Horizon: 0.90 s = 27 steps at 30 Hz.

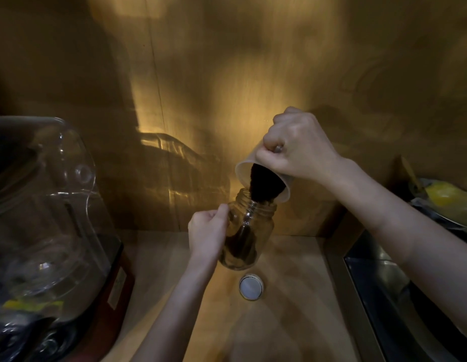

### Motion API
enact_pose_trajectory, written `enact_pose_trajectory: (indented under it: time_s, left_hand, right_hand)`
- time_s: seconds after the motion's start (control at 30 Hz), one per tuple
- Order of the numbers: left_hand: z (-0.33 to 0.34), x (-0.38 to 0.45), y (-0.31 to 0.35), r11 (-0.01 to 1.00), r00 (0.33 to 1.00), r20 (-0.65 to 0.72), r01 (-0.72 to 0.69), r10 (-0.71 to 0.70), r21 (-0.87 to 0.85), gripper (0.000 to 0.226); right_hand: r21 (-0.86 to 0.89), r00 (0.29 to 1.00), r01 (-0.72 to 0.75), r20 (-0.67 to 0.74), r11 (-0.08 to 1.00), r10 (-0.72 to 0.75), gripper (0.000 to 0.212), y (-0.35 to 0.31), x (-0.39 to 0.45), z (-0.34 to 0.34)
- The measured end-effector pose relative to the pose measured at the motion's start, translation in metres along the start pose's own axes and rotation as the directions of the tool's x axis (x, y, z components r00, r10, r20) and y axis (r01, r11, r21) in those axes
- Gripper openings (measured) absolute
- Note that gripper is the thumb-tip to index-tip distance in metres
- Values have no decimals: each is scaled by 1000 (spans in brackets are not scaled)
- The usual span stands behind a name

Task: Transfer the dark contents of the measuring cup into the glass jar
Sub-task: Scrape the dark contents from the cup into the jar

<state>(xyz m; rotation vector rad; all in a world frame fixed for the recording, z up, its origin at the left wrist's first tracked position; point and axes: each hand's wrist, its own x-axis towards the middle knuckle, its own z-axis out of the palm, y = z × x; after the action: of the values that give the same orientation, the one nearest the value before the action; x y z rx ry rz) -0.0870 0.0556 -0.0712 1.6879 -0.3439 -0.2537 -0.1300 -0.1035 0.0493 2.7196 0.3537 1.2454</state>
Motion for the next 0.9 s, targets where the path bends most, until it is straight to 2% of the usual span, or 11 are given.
enact_pose_trajectory:
  time_s: [0.67,0.9]
  left_hand:
    - [-2,0,0,997,998,40,49,-47,-67,34]
    - [-1,-2,-1,993,997,47,68,-63,-100,43]
  right_hand:
    - [-1,999,28,33,1000,-28,31,-3,-1,3]
    - [17,997,27,70,999,-28,32,1,1,-1]
